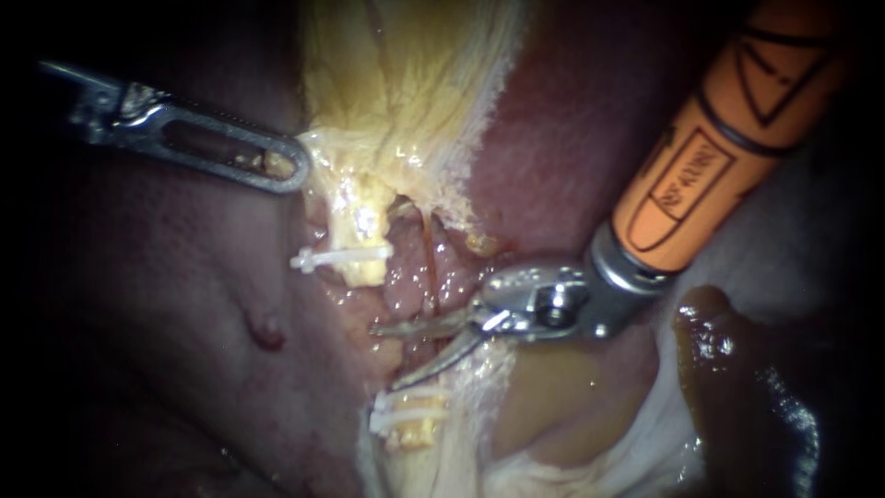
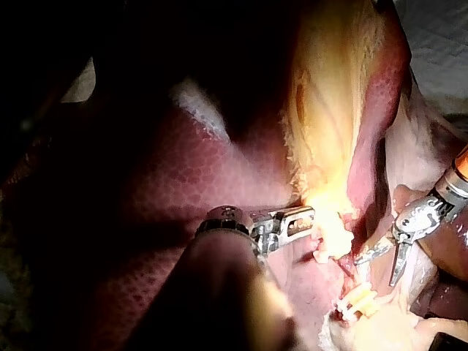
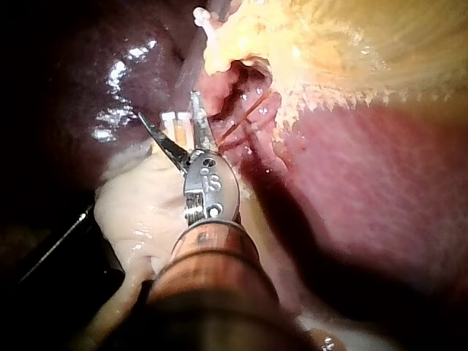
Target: Go back from the cut left tube
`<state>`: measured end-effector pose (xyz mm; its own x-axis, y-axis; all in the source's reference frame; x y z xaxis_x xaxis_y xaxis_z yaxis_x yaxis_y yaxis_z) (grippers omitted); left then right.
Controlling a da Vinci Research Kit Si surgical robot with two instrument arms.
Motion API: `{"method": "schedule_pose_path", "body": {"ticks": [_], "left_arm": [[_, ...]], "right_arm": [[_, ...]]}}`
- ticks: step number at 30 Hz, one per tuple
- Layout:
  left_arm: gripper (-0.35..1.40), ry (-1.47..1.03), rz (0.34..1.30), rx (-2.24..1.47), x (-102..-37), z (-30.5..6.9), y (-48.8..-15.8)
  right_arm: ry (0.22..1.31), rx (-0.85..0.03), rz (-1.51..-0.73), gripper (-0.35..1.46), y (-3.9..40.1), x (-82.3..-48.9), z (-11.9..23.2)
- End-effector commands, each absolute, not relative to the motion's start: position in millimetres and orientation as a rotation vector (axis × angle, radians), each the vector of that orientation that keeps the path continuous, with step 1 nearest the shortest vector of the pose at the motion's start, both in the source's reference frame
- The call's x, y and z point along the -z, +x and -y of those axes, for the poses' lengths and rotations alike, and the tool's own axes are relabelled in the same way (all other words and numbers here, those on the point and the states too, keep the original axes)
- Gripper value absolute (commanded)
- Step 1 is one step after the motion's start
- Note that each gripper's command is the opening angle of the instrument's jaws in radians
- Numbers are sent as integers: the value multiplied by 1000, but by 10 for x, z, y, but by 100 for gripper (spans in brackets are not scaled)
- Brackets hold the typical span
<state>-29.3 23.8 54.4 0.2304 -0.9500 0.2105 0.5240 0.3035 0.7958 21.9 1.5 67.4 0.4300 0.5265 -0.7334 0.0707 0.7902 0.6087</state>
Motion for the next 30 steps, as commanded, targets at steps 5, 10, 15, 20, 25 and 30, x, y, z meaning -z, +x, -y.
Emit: {"method": "schedule_pose_path", "body": {"ticks": [5, 10, 15, 20, 25, 30], "left_arm": [[-35, 661, 785, 1122, -546, -238, -293], [-35, 661, 785, 1121, -547, -238, -292], [-35, 660, 785, 1121, -547, -238, -292], [-35, 660, 785, 1121, -549, -239, -293], [-35, 657, 786, 1122, -555, -238, -296], [-35, 644, 787, 1125, -573, -234, -310]], "right_arm": [[450, -236, -1005, 143, 189, -650, -30], [349, -214, -982, 143, 154, -621, -44], [303, -218, -957, 145, 127, -594, -51], [322, -202, -962, 145, 118, -585, -52], [320, -196, -963, 145, 117, -585, -53], [320, -196, -963, 145, 115, -586, -53]]}}
